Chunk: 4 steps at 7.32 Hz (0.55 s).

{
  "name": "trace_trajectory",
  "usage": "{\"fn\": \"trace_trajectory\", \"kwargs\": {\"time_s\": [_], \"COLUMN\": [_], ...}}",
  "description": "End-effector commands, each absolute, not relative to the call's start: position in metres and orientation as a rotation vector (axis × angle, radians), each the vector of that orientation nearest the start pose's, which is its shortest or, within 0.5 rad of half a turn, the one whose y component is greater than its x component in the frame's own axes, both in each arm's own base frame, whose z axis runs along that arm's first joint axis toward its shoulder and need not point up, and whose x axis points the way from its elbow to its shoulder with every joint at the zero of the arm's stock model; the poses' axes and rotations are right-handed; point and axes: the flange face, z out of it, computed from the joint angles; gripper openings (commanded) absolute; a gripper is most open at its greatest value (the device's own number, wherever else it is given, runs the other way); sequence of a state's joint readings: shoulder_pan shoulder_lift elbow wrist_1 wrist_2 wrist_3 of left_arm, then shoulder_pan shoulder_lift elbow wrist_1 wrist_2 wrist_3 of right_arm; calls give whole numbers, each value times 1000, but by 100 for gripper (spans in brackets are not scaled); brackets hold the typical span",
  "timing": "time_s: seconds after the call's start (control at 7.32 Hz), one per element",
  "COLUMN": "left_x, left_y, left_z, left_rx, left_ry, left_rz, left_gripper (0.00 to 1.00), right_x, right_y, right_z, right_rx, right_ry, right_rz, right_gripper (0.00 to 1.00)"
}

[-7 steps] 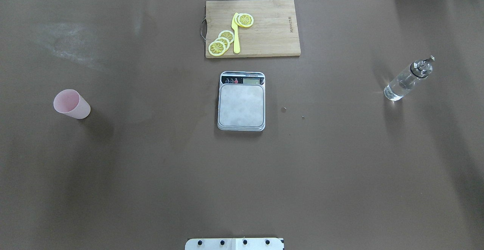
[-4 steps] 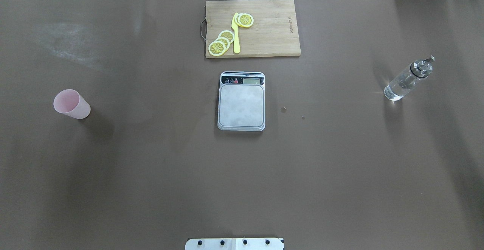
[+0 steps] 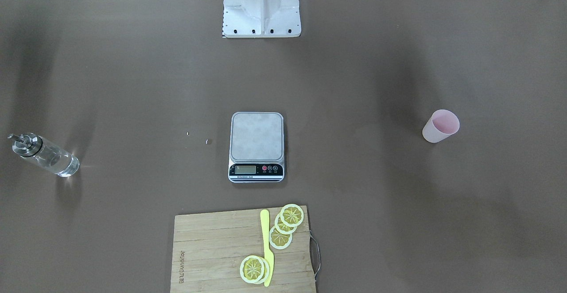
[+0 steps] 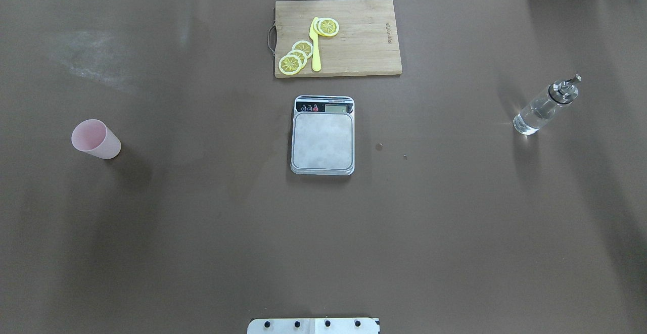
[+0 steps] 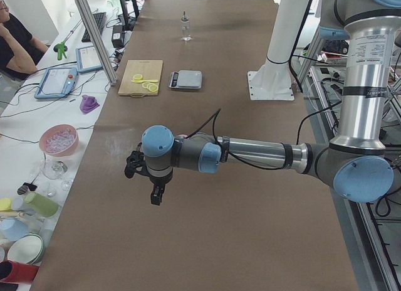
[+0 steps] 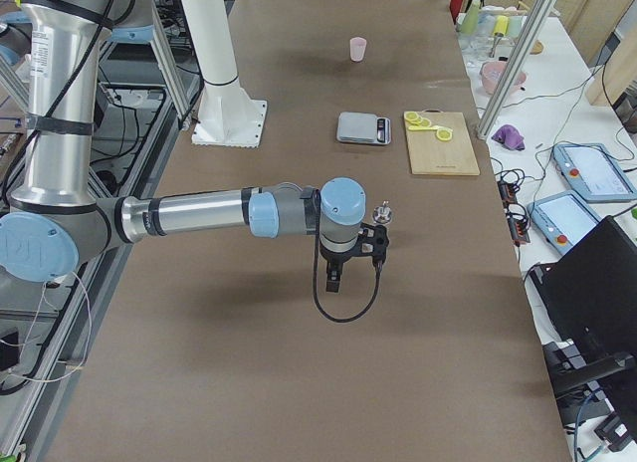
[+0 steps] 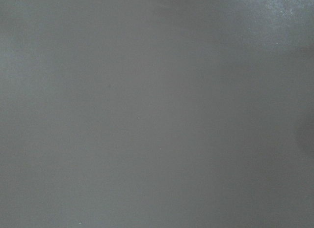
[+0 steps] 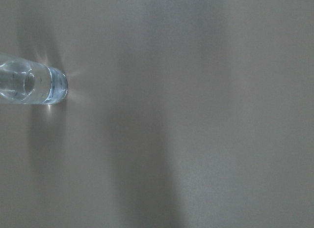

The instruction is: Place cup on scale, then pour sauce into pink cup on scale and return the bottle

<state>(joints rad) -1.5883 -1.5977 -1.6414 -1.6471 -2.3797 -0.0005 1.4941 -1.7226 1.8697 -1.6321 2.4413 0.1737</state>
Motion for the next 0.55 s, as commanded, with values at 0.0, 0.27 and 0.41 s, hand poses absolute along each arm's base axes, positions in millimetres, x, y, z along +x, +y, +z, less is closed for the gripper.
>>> {"fn": "trace_trajectory", "kwargs": {"time_s": [0.0,0.27,0.41], "left_x": [-70,-5,26], "left_y": [-513,-512,-506], "left_z": [574,496,467], "left_rx": [183,167,172], "left_ry": [812,839,823], "left_rz": [-1,-80,-96], "left_gripper": [99,99,99], "right_x": [24,24,24], "right_y": [-432,-432,-432], "right_z": [580,578,576], "right_rx": [-25,-22,-19], "right_ry": [-873,-873,-875], "right_rz": [48,48,46], "right_gripper": [100,100,100]}}
